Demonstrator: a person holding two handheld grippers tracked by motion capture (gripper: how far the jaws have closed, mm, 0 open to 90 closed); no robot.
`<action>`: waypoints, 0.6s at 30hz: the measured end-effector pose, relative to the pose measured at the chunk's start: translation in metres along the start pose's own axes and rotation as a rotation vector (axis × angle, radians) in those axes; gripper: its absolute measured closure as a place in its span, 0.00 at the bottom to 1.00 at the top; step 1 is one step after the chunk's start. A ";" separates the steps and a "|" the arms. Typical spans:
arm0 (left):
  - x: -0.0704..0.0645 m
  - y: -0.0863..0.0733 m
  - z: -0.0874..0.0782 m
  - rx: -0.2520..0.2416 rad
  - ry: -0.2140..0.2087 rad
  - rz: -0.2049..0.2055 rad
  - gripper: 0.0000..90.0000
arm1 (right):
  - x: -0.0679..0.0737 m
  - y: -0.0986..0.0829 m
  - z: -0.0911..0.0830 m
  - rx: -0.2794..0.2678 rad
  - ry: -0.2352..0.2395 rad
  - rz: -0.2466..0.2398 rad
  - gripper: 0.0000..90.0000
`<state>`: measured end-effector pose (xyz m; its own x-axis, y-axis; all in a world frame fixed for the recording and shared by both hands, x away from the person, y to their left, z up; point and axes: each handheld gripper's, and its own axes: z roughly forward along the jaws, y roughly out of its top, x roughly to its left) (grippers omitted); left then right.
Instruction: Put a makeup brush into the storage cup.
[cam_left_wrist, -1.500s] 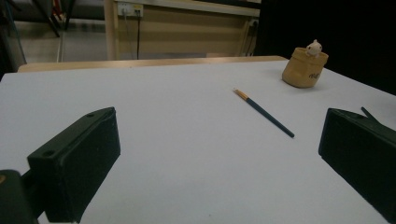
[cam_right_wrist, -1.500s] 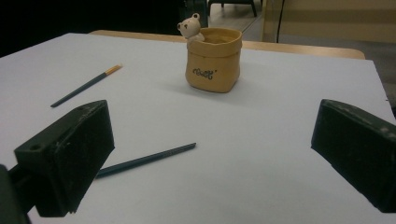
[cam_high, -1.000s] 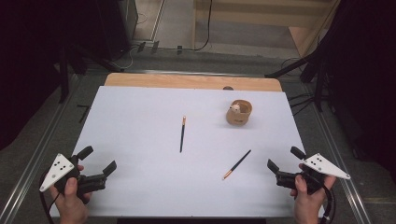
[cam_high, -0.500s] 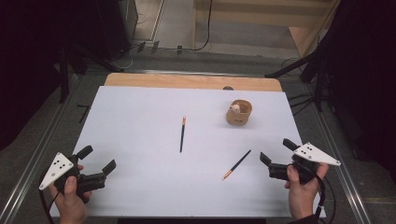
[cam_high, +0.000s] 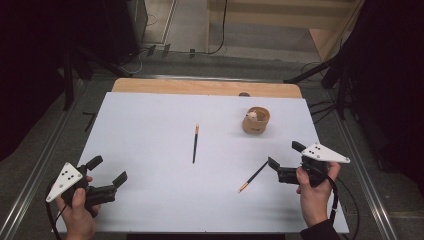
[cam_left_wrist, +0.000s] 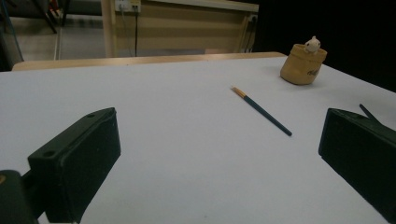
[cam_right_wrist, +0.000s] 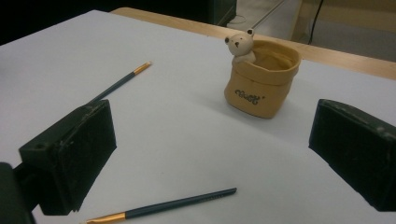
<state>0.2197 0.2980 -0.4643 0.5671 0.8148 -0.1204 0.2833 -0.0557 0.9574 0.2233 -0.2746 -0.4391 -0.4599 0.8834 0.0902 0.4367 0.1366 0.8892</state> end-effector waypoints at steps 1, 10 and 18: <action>0.000 0.000 0.000 0.000 -0.001 -0.002 0.00 | 0.000 0.002 0.001 0.003 0.000 -0.004 0.01; 0.001 -0.001 0.002 0.006 -0.005 -0.005 0.00 | 0.001 0.015 0.013 0.041 0.035 -0.032 0.02; -0.002 0.000 0.002 0.005 -0.004 0.003 0.00 | 0.001 0.022 0.024 0.095 0.071 -0.059 0.02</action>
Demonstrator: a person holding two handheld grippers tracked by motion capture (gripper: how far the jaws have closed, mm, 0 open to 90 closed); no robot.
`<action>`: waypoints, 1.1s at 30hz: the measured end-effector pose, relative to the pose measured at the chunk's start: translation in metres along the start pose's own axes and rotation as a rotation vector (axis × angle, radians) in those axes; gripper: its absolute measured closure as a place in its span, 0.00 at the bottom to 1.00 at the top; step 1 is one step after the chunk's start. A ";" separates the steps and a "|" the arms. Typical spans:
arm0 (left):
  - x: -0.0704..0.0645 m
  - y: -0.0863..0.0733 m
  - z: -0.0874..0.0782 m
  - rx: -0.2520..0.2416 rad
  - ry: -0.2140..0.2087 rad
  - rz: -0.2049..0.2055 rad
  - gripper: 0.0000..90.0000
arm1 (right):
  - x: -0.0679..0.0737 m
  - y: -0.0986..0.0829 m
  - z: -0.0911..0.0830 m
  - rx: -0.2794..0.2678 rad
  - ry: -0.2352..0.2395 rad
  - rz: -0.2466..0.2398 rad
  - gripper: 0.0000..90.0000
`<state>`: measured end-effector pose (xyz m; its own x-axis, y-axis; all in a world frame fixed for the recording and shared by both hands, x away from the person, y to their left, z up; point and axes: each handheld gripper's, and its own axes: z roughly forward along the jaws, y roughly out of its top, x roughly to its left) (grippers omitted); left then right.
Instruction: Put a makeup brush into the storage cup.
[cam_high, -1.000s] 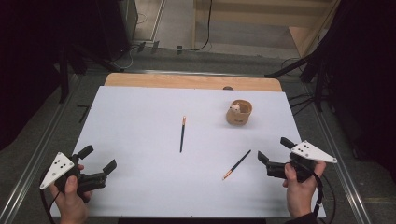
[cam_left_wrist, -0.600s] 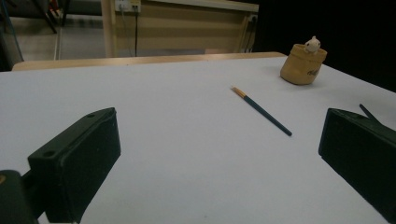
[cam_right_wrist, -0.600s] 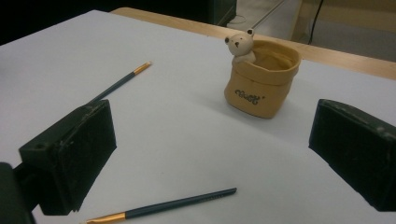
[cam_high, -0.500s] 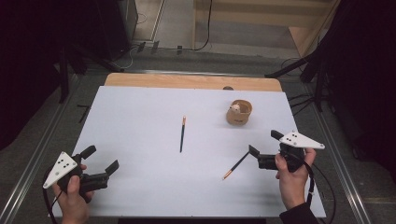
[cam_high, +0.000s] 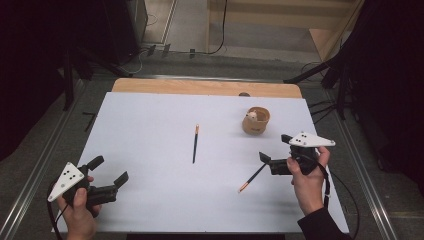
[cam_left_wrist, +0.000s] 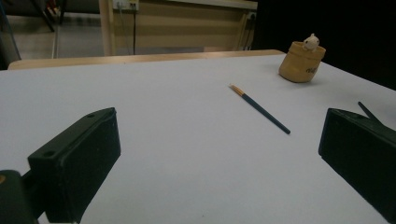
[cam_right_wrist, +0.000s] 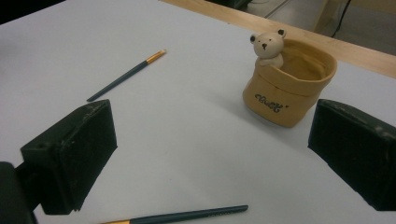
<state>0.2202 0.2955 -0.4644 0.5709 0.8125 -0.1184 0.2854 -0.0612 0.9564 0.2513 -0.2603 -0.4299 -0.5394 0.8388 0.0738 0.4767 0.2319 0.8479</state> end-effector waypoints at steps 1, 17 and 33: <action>0.000 0.000 0.000 -0.001 0.000 -0.001 0.00 | 0.000 0.000 0.000 0.000 0.000 0.000 0.02; 0.003 -0.001 -0.002 0.002 0.003 -0.007 0.00 | -0.003 0.010 0.017 0.156 0.072 -0.054 0.06; 0.003 -0.002 -0.001 0.008 0.001 -0.007 0.00 | -0.003 0.015 0.031 0.301 0.153 -0.126 0.08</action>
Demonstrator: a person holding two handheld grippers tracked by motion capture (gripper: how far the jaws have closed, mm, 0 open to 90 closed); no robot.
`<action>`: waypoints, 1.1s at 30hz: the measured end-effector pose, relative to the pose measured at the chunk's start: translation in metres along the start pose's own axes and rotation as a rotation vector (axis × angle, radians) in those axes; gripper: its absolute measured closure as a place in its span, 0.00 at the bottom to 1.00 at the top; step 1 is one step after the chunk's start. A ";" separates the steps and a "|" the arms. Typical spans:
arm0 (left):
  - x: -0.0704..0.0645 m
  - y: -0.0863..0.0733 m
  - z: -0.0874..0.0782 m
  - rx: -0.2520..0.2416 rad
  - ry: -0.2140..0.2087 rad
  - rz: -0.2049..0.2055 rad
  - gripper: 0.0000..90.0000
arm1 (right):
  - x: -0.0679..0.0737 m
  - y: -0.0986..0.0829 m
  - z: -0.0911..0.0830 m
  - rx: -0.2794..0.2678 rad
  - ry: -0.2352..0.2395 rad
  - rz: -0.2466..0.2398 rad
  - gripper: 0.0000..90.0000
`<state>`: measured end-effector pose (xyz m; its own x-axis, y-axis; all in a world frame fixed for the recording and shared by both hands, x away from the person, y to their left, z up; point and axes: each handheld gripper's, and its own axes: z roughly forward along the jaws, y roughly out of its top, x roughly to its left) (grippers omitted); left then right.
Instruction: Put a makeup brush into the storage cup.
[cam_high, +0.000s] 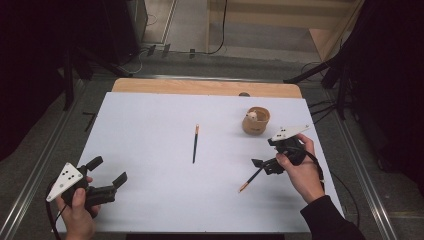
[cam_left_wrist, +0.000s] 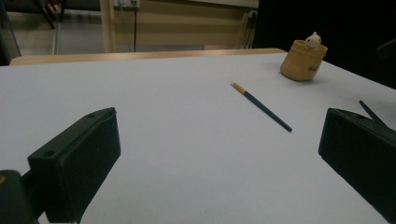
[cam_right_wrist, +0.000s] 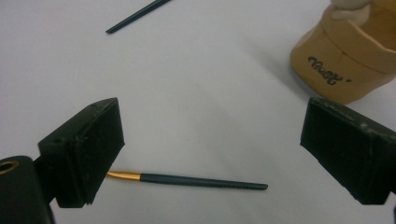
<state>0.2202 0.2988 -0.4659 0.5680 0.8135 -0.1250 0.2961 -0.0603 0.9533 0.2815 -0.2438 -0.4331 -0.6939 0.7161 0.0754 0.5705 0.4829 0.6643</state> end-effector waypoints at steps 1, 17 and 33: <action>0.000 0.000 0.000 0.000 0.000 0.000 0.00 | 0.000 0.001 0.001 0.009 0.005 -0.004 0.08; 0.000 0.000 -0.001 0.001 0.001 -0.002 0.00 | 0.001 0.006 0.018 0.182 0.083 -0.105 0.14; 0.001 -0.001 0.000 0.001 0.000 -0.003 0.00 | 0.003 0.005 0.035 0.338 0.109 -0.214 0.15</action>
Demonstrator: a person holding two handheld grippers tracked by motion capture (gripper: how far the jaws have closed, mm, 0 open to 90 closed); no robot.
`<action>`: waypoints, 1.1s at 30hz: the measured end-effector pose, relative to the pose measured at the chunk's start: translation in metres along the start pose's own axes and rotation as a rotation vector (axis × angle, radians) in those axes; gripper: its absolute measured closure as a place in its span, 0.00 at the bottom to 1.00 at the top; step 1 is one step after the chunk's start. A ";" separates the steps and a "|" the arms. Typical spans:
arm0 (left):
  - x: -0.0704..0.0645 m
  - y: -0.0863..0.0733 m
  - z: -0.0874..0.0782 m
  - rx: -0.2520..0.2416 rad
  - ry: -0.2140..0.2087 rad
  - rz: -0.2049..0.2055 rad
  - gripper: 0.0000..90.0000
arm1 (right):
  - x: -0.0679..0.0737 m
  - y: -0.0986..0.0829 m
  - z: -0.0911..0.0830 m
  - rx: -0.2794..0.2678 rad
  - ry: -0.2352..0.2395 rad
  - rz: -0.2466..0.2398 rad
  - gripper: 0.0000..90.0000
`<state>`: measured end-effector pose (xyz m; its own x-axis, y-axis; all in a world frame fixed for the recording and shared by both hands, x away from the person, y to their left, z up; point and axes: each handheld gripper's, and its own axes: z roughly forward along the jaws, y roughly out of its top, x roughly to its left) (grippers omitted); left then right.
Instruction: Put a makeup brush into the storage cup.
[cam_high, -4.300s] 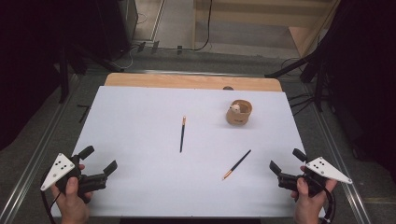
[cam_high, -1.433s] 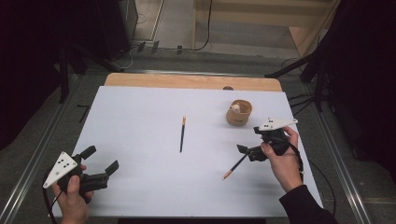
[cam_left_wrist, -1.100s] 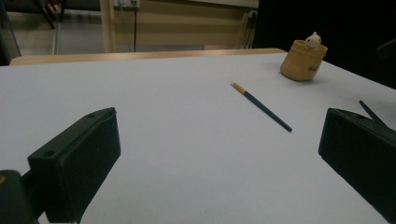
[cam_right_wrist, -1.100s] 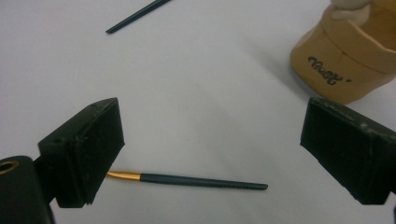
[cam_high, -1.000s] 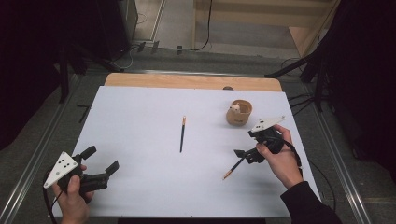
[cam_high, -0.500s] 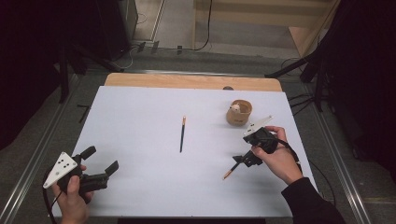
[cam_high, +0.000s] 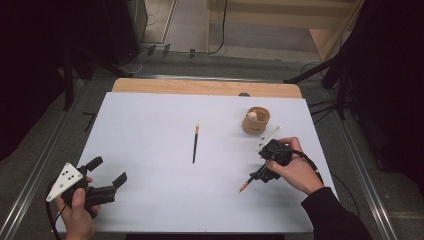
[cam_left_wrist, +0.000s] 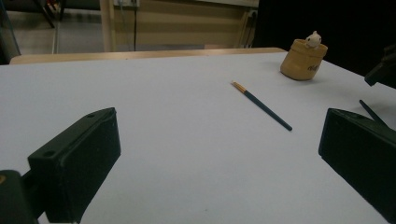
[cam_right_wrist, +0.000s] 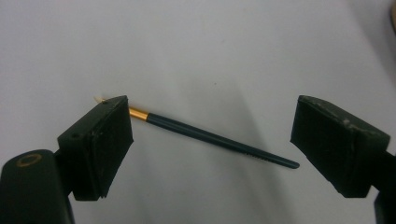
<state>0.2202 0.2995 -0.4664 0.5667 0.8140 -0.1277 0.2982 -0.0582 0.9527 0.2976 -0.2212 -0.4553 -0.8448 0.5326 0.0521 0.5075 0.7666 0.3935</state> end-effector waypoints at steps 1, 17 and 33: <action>0.000 0.000 0.000 0.000 0.000 0.000 0.00 | 0.001 0.000 0.001 0.011 0.003 0.005 0.15; 0.000 0.000 0.000 0.002 0.000 -0.001 0.00 | 0.006 0.005 0.019 0.145 0.023 -0.096 0.20; 0.000 0.000 0.000 0.003 -0.006 -0.001 0.00 | 0.007 0.008 0.026 0.201 0.007 -0.147 0.31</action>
<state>0.2203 0.2999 -0.4667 0.5710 0.8105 -0.1305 0.3014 -0.0591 0.9517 0.2999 -0.2021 -0.4761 -0.9128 0.4082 0.0145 0.4022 0.8920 0.2064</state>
